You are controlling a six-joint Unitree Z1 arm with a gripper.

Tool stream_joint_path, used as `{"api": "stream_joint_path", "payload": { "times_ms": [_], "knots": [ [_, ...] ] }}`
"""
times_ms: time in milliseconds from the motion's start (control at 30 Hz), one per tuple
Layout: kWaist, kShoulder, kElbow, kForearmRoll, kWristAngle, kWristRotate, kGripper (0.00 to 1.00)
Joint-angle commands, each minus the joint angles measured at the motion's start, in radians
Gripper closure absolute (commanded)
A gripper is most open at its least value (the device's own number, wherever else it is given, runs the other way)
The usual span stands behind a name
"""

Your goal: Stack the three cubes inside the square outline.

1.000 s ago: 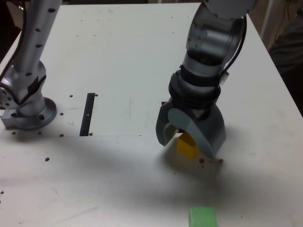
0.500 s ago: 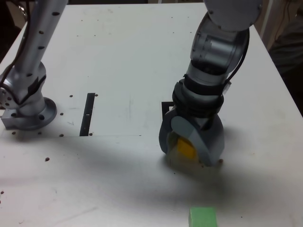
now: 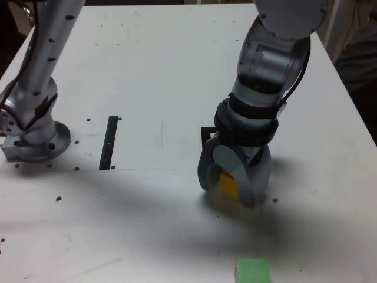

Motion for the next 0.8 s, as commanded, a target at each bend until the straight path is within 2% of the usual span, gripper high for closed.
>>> {"api": "stream_joint_path", "payload": {
  "times_ms": [0,467,767],
  "knots": [
    [-0.002,0.005,-0.002,-0.003,0.001,-0.002,0.77],
    [-0.003,-0.014,0.001,-0.004,0.003,-0.016,0.77],
    [-0.008,-0.111,0.016,0.041,0.043,-0.127,0.77]
  ]
}}
